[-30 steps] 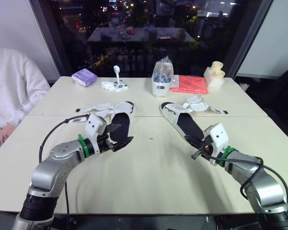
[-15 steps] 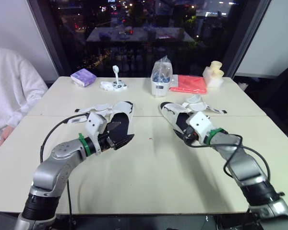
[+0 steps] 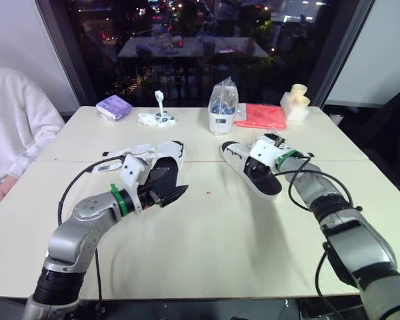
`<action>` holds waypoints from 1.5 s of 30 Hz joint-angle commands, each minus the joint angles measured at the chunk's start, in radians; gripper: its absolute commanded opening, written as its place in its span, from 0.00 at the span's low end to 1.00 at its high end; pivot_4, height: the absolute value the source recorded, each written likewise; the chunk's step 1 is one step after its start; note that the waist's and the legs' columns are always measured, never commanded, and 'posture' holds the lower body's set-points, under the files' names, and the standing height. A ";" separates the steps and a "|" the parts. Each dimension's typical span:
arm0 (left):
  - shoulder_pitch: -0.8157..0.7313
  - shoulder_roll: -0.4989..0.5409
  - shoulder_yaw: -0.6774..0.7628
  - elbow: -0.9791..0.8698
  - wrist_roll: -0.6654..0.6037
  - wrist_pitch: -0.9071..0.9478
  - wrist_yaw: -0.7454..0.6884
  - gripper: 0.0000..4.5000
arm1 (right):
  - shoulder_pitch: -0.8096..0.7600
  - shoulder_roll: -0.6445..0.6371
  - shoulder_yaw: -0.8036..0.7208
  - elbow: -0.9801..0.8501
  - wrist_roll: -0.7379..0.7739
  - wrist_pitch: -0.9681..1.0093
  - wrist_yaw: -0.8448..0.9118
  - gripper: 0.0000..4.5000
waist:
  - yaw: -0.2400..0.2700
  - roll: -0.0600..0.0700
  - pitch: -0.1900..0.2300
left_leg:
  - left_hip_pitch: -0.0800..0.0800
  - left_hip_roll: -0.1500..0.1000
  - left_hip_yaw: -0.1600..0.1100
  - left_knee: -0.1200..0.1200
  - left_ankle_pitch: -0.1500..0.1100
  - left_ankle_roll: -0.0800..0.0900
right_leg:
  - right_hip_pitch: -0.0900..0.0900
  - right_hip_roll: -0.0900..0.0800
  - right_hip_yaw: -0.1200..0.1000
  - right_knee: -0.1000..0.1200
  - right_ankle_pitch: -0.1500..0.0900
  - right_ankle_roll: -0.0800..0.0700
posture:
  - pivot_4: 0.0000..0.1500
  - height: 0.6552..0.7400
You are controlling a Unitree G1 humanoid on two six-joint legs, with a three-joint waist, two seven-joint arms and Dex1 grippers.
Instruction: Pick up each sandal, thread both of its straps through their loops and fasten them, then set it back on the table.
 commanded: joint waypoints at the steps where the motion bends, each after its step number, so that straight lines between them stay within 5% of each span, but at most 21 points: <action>1: 0.000 0.003 0.018 -0.050 0.000 -0.016 0.015 1.00 | -0.068 0.043 0.005 0.096 -0.022 -0.048 -0.047 0.99 | 0.000 0.000 0.000 | 0.000 0.000 0.000 0.000 0.000 0.000 | 0.000 0.000 0.000 0.000 0.000 0.000 | 1.00 1.00; 3: 0.002 0.004 0.019 -0.053 -0.001 -0.016 0.018 1.00 | -0.087 0.060 0.016 0.135 -0.043 -0.055 -0.073 0.99 | 0.000 0.000 0.000 | 0.000 0.000 0.000 0.000 0.000 0.000 | 0.000 0.000 0.000 0.000 0.000 0.000 | 1.00 1.00; 5: 0.003 0.002 0.020 -0.056 -0.002 -0.016 0.025 1.00 | -0.105 0.077 0.047 0.166 -0.084 -0.058 -0.120 0.88 | 0.000 0.000 0.000 | 0.000 0.000 0.000 0.000 0.000 0.000 | 0.000 0.000 0.000 0.000 0.000 0.000 | 1.00 1.00; 13: -0.001 -0.004 0.021 -0.058 -0.001 -0.023 0.044 1.00 | -0.129 0.080 0.088 0.203 -0.151 -0.083 -0.194 0.03 | -0.001 0.001 0.000 | 0.000 0.000 0.000 0.000 0.000 -0.001 | 0.000 0.000 0.000 0.000 0.000 0.000 | 1.00 1.00; 14: -0.001 -0.006 0.020 -0.057 -0.001 -0.023 0.047 1.00 | -0.132 0.079 0.087 0.204 -0.153 -0.088 -0.195 0.01 | -0.001 0.001 0.000 | 0.000 0.000 0.000 0.000 0.000 -0.001 | 0.000 0.000 0.000 0.000 0.000 0.000 | 1.00 1.00; 22: -0.018 -0.014 0.015 -0.034 0.003 -0.032 0.041 1.00 | -0.110 -0.009 0.156 0.109 -0.245 -0.330 -0.240 0.01 | -0.001 0.005 0.003 | 0.000 0.000 0.000 0.000 0.000 -0.001 | -0.001 0.000 0.000 0.000 0.000 0.000 | 1.00 1.00; 29: -0.082 -0.009 0.005 0.081 0.035 -0.093 -0.006 1.00 | 0.103 -0.236 0.186 -0.363 -0.290 -0.777 -0.196 0.01 | 0.006 0.005 0.003 | -0.001 0.000 0.001 -0.001 0.000 -0.001 | -0.001 0.000 0.001 -0.001 0.000 0.000 | 1.00 1.00; 35: -0.103 -0.034 -0.014 0.117 0.047 -0.118 -0.029 1.00 | 0.201 -0.311 0.166 -0.594 -0.370 -0.931 -0.193 0.01 | 0.002 0.005 0.003 | 0.000 0.000 0.001 0.000 0.000 -0.001 | -0.002 0.000 0.001 0.001 0.000 0.000 | 1.00 1.00; 45: -0.085 -0.035 -0.019 0.103 0.046 -0.117 -0.037 1.00 | 0.267 -0.312 0.151 -0.645 -0.405 -0.956 -0.166 0.01 | 0.005 0.004 0.003 | 0.000 0.000 0.001 0.001 0.000 -0.001 | -0.001 0.000 0.001 0.001 0.000 0.000 | 1.00 1.00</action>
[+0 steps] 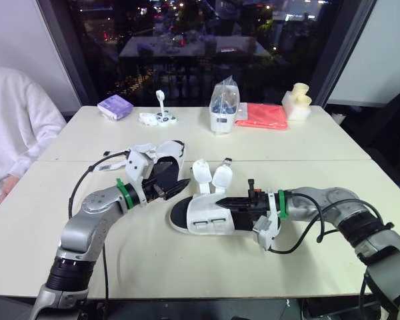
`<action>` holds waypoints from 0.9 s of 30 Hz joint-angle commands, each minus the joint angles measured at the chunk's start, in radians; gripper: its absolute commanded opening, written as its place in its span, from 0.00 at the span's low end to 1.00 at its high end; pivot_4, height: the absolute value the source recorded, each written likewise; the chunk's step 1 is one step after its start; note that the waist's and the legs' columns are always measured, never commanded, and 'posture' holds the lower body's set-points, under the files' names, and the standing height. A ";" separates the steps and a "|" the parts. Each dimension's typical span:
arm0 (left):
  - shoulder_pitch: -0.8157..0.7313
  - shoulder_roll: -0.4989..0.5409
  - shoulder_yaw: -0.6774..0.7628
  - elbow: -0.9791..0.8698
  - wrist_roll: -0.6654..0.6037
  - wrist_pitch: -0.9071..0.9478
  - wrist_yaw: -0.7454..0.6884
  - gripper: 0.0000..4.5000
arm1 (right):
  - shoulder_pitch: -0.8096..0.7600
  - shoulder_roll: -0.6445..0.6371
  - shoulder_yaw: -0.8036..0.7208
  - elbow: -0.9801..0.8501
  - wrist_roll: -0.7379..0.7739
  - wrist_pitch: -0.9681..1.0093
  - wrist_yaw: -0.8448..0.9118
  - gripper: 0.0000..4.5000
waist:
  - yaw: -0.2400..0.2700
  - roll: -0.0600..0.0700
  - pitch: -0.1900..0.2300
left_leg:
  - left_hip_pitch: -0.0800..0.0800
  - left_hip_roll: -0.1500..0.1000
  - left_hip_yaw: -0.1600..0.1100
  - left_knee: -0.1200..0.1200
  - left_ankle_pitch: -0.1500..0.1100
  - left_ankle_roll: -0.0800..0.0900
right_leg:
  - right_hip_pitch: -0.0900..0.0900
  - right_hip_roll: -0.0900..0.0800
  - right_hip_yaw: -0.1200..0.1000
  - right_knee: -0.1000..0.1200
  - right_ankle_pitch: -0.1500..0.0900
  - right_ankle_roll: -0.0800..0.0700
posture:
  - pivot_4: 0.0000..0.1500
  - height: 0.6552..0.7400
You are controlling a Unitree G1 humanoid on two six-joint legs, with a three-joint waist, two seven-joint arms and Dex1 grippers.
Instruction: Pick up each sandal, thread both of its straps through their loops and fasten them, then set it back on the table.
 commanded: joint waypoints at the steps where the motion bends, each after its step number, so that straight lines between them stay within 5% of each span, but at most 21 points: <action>1: -0.001 0.005 0.011 -0.040 -0.002 -0.014 -0.006 1.00 | -0.002 -0.004 -0.043 -0.041 0.001 0.000 0.003 0.01 | 0.000 0.000 0.000 | 0.000 0.000 0.000 0.000 0.000 0.000 | 0.000 0.000 0.000 0.000 0.000 0.000 | 1.00 1.00; 9: -0.002 0.021 -0.005 -0.039 0.004 -0.007 -0.035 1.00 | 0.028 0.004 -0.029 -0.034 0.052 0.007 0.077 0.01 | 0.000 0.000 0.000 | 0.000 0.000 0.000 0.000 0.000 0.000 | 0.000 0.000 0.000 0.000 0.000 0.000 | 1.00 1.00; 18: 0.048 0.108 -0.046 -0.019 0.062 -0.085 -0.163 1.00 | 0.090 -0.080 -0.034 -0.118 0.429 0.182 0.487 0.92 | 0.001 0.000 0.000 | 0.001 0.000 0.000 0.000 0.000 0.000 | 0.001 0.000 0.000 0.000 0.000 0.000 | 1.00 1.00; 23: 0.080 0.168 -0.062 0.017 0.116 -0.198 -0.253 1.00 | 0.184 -0.192 -0.093 -0.284 0.646 0.426 0.725 0.92 | 0.004 0.000 0.000 | 0.001 0.000 -0.001 0.000 -0.001 0.003 | 0.002 -0.001 0.000 -0.001 0.000 0.000 | 1.00 1.00; 27: 0.090 0.206 -0.078 0.073 0.155 -0.312 -0.339 0.71 | 0.250 -0.247 -0.177 -0.404 0.758 0.627 0.840 0.93 | 0.001 0.000 0.000 | 0.001 0.000 -0.001 0.000 -0.003 0.006 | 0.002 -0.001 0.000 0.000 0.000 0.000 | 1.00 1.00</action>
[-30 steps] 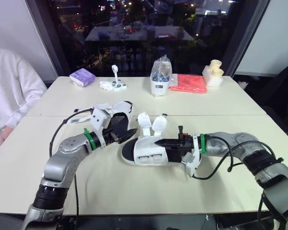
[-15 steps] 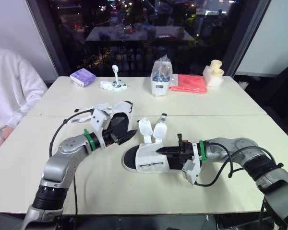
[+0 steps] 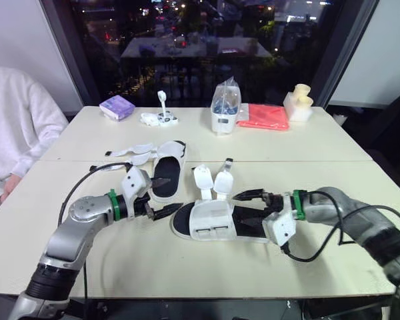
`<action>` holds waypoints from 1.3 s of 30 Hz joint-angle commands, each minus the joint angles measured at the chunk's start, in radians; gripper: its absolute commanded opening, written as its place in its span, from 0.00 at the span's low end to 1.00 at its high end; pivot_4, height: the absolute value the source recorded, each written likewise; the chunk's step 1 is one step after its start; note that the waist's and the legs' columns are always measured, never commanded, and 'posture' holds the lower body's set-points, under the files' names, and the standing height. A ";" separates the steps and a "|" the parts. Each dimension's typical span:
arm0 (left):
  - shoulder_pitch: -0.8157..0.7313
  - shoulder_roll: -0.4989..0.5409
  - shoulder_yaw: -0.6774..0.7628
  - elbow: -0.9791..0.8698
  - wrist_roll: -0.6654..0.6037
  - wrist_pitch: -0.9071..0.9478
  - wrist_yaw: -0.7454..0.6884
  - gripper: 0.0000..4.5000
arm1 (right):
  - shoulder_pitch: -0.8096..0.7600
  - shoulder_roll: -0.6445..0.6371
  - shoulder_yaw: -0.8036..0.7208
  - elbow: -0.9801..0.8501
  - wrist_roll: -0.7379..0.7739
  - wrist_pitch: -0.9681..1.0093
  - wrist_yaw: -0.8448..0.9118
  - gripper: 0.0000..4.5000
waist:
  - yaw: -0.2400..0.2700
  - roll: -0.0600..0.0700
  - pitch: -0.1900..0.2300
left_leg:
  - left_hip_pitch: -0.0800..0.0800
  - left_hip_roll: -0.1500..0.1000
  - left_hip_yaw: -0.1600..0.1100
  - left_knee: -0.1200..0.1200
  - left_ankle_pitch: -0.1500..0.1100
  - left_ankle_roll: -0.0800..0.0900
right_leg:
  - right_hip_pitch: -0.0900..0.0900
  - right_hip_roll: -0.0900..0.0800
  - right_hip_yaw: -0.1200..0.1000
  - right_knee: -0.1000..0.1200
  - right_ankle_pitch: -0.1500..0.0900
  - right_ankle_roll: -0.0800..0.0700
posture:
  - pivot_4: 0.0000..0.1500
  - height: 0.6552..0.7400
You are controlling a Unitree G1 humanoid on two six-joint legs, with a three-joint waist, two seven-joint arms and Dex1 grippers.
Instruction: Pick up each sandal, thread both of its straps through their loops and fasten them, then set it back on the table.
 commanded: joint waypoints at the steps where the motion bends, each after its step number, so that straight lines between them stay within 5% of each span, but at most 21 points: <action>1: -0.006 0.013 -0.008 0.025 0.023 -0.092 -0.059 0.62 | 0.017 -0.015 -0.102 -0.110 0.127 0.167 0.074 0.93 | -0.004 0.000 0.000 | 0.000 0.000 0.000 0.000 0.000 0.000 | 0.000 0.000 0.000 0.000 0.000 0.000 | 1.00 1.00; 6: -0.039 -0.033 -0.047 0.113 0.027 -0.116 -0.108 0.04 | 0.037 0.064 -0.216 -0.166 0.251 0.420 0.074 0.93 | 0.000 0.000 0.000 | 0.001 0.001 0.000 0.000 -0.001 0.001 | 0.000 0.000 0.000 0.001 0.000 0.000 | 1.00 1.00; 7: -0.050 -0.046 -0.056 0.131 0.027 -0.113 -0.118 0.02 | 0.044 0.083 -0.233 -0.174 0.272 0.465 0.073 0.93 | 0.001 0.000 0.000 | 0.001 0.001 0.000 0.000 -0.001 0.001 | 0.000 0.000 0.000 0.001 0.000 0.000 | 1.00 1.00; 28: -0.171 -0.164 -0.173 0.355 0.128 -0.214 -0.233 0.02 | -0.141 0.450 -0.463 -0.132 0.634 1.696 -0.093 0.93 | 0.000 0.000 0.000 | -0.001 0.000 0.000 0.001 -0.002 0.003 | -0.001 0.000 0.000 0.002 0.000 0.000 | 1.00 1.00; 39: -0.171 -0.184 -0.169 0.400 0.154 -0.237 -0.216 0.02 | -0.276 0.598 -0.527 0.165 0.712 1.839 -0.103 0.93 | 0.000 0.000 0.000 | -0.001 0.000 0.000 0.001 -0.002 0.003 | -0.001 0.000 0.000 0.002 0.000 0.000 | 1.00 1.00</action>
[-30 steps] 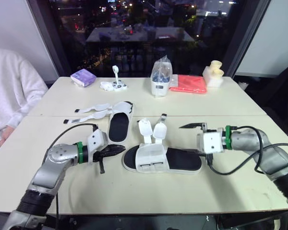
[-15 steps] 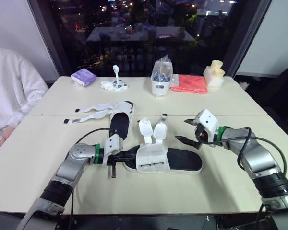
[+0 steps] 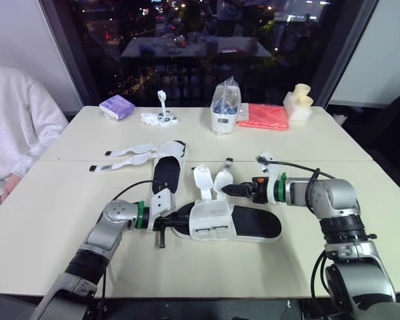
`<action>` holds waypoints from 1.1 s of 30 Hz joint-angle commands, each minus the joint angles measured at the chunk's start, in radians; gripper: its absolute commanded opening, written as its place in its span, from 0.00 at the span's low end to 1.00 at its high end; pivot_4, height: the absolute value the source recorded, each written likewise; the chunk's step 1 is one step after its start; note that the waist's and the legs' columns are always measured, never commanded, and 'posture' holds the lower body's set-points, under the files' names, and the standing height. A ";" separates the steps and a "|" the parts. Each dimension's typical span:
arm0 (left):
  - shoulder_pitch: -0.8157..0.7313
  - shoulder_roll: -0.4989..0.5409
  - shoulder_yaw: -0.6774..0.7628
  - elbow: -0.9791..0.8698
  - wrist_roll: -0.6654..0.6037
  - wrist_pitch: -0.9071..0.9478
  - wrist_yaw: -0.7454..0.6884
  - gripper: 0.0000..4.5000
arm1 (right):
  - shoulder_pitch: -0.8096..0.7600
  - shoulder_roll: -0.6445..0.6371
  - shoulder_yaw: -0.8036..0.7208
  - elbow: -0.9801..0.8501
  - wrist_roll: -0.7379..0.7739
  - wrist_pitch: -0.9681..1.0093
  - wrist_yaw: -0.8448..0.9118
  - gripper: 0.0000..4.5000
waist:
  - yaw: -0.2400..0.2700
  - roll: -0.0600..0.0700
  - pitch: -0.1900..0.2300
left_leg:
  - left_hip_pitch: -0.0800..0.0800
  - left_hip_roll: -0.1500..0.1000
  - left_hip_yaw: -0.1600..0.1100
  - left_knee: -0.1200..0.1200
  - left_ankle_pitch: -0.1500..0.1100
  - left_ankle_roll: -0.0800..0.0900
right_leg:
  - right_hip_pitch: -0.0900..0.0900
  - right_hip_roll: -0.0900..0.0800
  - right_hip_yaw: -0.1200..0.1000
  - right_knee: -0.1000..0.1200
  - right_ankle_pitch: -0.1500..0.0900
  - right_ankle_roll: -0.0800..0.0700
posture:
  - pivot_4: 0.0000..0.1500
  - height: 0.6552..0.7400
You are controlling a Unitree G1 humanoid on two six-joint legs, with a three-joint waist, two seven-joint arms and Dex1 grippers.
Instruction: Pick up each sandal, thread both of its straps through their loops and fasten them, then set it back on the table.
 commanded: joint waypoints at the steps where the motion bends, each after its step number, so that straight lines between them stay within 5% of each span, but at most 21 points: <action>1: -0.005 0.001 0.003 0.010 0.013 -0.018 0.006 0.02 | -0.053 0.041 -0.056 0.108 0.020 0.001 -0.015 0.93 | 0.000 0.000 0.000 | 0.000 0.000 0.000 0.000 0.000 0.000 | 0.000 0.000 0.000 0.000 0.000 0.000 | 1.00 1.00; 8: 0.002 -0.002 -0.008 0.018 0.026 -0.040 0.006 0.02 | -0.196 0.171 -0.220 0.406 0.060 -0.086 -0.086 0.93 | -0.003 0.000 0.000 | 0.000 0.000 0.000 0.000 0.000 0.000 | -0.001 0.000 0.000 0.001 0.000 0.000 | 1.00 1.00; 18: 0.022 -0.002 -0.009 -0.003 0.035 -0.050 0.012 0.02 | -0.365 0.184 -0.339 0.693 0.059 -0.233 -0.107 0.93 | -0.004 0.000 0.000 | 0.000 0.000 0.001 -0.001 0.000 0.000 | -0.001 0.000 0.000 0.001 0.000 0.000 | 1.00 1.00; 33: 0.064 0.009 -0.004 -0.062 0.025 -0.026 0.032 0.02 | -0.445 0.147 -0.353 0.714 0.064 -0.229 -0.005 0.93 | -0.007 0.001 0.000 | 0.000 0.000 0.000 -0.002 0.000 0.000 | -0.001 -0.001 0.000 0.000 0.000 0.000 | 1.00 1.00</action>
